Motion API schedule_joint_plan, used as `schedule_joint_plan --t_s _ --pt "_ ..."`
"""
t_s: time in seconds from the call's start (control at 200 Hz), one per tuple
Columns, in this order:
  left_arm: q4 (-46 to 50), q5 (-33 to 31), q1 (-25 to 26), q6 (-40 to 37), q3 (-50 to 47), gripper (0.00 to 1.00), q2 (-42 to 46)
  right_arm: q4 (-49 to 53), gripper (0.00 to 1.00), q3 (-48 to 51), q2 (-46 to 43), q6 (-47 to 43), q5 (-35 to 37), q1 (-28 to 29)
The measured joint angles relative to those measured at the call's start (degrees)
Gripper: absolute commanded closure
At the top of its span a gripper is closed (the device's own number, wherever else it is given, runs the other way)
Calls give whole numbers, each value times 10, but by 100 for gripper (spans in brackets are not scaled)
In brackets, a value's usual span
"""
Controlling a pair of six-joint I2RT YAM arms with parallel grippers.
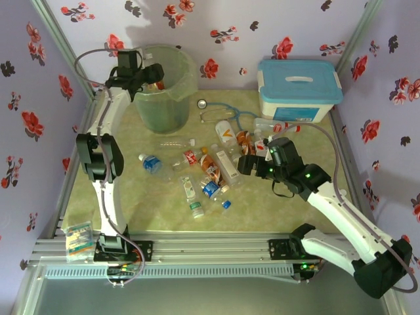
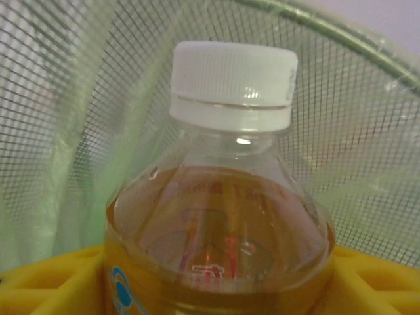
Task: Put the plastic bottles in the bin
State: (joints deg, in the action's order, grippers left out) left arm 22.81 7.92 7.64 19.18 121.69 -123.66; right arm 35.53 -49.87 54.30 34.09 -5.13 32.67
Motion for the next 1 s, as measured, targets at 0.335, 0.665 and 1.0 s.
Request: schedule_joint_plan --t_s 0.335,0.665,1.0 --pt "11 1 13 -14 15 0 -2 23 1 0 -1 -20 29 -9" --pt "20 3 13 -14 48 0 -2 83 1 -26 -1 -50 105 -16" --pt "39 13 13 -16 64 0 90 107 14 -63 74 -101 125 -130"
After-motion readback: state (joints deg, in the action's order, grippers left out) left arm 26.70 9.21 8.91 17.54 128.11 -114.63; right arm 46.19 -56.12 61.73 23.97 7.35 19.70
